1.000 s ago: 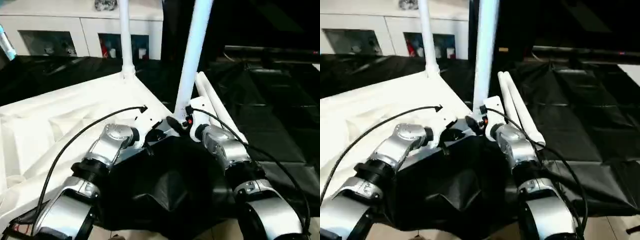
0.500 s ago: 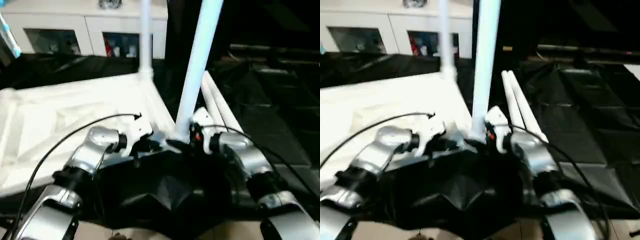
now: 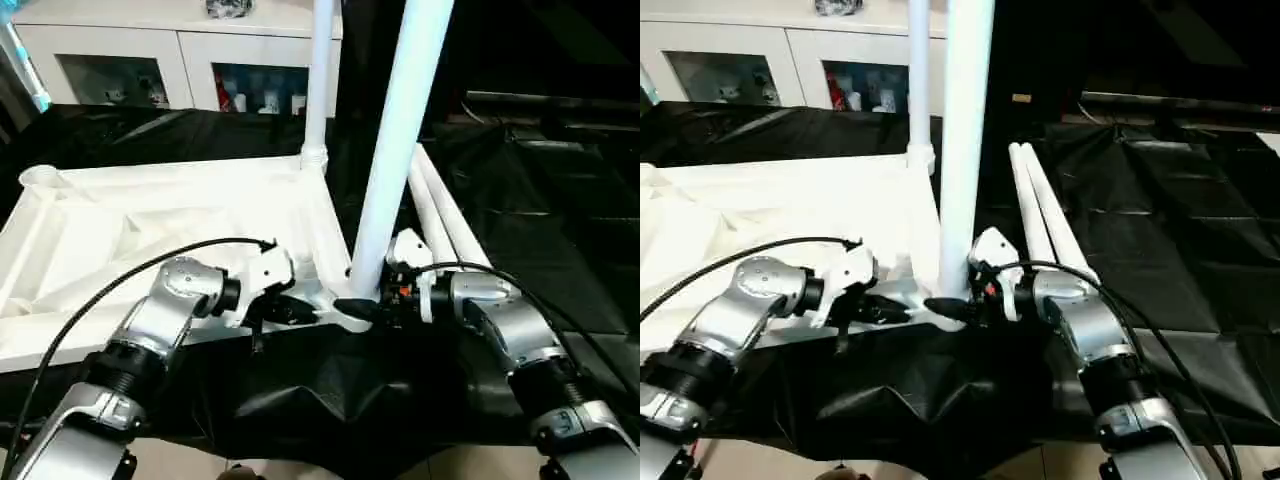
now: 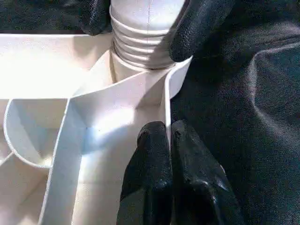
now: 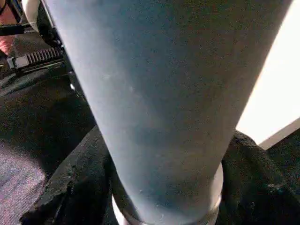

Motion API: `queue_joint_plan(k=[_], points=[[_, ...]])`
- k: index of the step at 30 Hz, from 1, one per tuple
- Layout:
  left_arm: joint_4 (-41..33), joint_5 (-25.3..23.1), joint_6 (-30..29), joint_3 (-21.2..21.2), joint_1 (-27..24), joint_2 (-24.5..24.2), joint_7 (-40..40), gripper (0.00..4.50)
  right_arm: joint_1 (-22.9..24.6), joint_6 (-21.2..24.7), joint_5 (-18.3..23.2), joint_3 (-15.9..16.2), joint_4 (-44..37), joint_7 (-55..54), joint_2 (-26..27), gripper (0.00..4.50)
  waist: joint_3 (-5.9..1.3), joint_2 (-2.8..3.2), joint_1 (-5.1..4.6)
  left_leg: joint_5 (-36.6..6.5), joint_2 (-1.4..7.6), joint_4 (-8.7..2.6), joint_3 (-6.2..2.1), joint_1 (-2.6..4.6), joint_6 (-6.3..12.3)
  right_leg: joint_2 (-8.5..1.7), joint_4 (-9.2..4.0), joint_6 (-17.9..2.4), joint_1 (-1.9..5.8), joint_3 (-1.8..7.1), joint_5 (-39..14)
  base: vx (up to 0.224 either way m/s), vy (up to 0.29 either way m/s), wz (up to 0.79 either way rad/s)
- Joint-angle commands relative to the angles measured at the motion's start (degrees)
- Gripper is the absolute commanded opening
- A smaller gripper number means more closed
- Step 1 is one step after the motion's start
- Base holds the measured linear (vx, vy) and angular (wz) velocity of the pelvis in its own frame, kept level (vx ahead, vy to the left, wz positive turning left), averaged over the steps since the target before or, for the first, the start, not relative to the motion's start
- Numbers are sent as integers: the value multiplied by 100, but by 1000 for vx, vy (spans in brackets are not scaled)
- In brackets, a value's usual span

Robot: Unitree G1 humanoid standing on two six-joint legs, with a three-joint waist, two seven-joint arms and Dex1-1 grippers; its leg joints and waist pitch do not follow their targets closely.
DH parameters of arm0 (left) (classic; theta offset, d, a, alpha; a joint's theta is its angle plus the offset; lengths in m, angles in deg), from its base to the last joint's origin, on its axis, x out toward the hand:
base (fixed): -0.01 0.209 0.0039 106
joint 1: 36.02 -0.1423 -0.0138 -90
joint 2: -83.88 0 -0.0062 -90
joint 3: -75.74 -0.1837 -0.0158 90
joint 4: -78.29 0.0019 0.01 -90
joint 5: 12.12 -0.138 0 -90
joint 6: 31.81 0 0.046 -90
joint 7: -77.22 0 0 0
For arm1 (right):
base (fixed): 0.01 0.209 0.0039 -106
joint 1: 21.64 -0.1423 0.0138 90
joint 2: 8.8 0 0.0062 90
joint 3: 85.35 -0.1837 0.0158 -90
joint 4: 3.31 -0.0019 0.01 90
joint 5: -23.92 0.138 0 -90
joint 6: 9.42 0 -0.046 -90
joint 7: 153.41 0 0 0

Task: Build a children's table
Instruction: Rotate leg to tighten

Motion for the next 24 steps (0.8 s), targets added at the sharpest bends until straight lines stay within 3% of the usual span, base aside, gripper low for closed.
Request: queue_joint_plan(k=[1,4,9,11,14,17,19,24], points=[[88,-12,-89,30,145,247,509,0,19,114,-97,71,79,-466,248,272,-355,7,-17,-1505,247,-370,-64,56,142,-432,-456,-909,292,330,-1969,0,0,0],[221,-90,-201,104,238,365,842,0,-22,158,-222,20,243,-889,404,271,-335,10,-47,-1624,231,-377,-75,80,45,-440,-499,-815,263,324,-2320,0,0,0],[630,-214,-616,348,637,826,1896,0,-458,384,-232,-488,1246,-2668,1198,269,-317,9,-158,-1897,193,-364,-110,120,-70,-460,-591,-598,230,289,-3042,0,0,0],[733,-282,-716,381,753,933,2198,0,-579,403,-168,-606,1453,-2989,1386,269,-325,9,-185,-1854,194,-362,-101,112,-28,-451,-600,-573,226,299,-2956,0,0,0],[1018,-335,-922,526,1042,1261,2949,0,-943,224,-189,-757,2020,-3750,1788,269,-352,23,-200,-1682,206,-365,-94,92,-27,-442,-536,-708,237,315,-2502,0,0,0],[1096,-352,-898,526,1123,1380,3080,0,-1115,32,-278,-789,2292,-3951,1947,269,-366,21,-184,-1560,203,-354,-78,77,16,-440,-504,-839,265,324,-2113,0,0,0],[1060,-402,-734,421,1080,1421,2948,0,-1228,-75,-238,-874,2416,-3786,2026,339,-371,-21,-173,-1430,203,-354,-63,54,113,-441,-476,-887,286,327,-1899,0,0,0],[903,-345,-631,328,946,1372,2674,0,-1226,-167,-351,-764,2345,-3581,1931,374,-351,-7,-172,-1537,212,-367,-69,60,124,-451,-501,-841,280,323,-2160,0,0,0]])
